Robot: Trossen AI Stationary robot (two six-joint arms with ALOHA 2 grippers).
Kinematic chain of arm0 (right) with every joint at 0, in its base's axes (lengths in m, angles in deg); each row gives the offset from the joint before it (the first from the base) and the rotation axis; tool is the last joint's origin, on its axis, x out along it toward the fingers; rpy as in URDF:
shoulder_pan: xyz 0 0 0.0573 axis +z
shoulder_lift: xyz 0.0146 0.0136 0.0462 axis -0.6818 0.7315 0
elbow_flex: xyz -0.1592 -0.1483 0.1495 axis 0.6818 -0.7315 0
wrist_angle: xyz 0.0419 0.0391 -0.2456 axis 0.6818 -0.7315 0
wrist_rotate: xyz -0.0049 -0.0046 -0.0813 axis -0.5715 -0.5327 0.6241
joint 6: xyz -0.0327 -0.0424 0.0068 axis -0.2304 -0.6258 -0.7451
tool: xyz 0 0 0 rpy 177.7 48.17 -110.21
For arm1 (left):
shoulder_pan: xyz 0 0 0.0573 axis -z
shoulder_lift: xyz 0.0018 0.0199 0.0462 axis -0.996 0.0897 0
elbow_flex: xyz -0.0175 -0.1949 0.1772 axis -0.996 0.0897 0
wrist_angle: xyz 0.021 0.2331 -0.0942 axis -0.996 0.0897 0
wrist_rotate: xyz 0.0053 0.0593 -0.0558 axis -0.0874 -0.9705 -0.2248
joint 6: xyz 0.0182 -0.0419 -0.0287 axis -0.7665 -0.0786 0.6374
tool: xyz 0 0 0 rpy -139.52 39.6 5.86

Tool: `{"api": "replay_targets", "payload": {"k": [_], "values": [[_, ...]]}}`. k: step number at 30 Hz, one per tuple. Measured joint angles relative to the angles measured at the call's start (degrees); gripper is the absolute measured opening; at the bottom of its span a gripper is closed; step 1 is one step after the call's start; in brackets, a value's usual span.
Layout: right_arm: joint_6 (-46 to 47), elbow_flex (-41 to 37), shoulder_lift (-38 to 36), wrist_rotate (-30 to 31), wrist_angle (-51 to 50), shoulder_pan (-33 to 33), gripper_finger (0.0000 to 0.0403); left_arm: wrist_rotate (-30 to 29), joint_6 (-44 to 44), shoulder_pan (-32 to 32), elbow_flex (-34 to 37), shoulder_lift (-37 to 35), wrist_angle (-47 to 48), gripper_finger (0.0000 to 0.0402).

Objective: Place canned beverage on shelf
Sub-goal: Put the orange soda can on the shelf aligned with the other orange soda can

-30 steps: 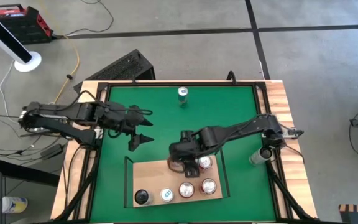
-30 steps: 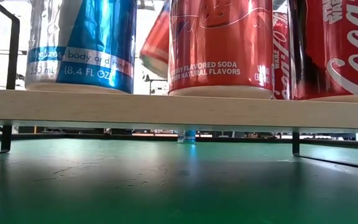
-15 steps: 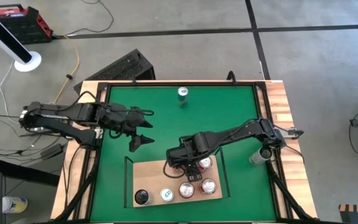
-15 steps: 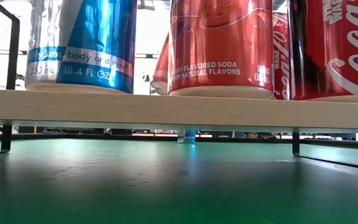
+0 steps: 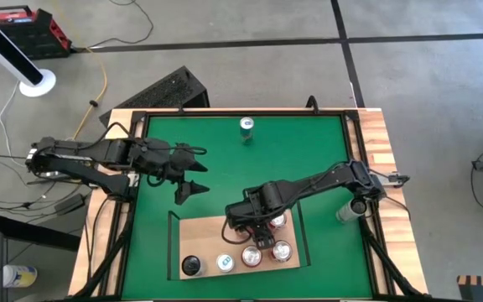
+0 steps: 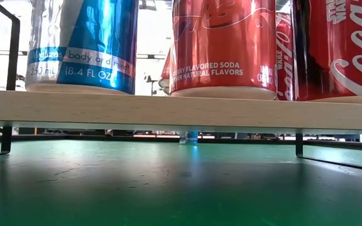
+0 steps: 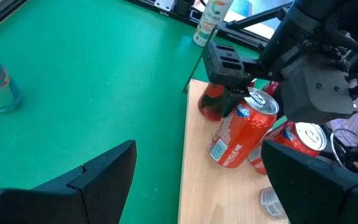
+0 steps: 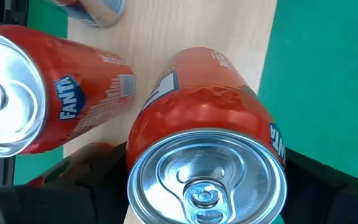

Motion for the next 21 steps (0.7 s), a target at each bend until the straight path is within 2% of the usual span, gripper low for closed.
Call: {"api": "replay_targets", "payload": {"k": [21], "values": [[0.13,-0.04,1.78,-1.14,0.21,-0.06,0.0362,-0.40,-0.39,0.00,0.00,-0.01,0.07,0.0329]]}}
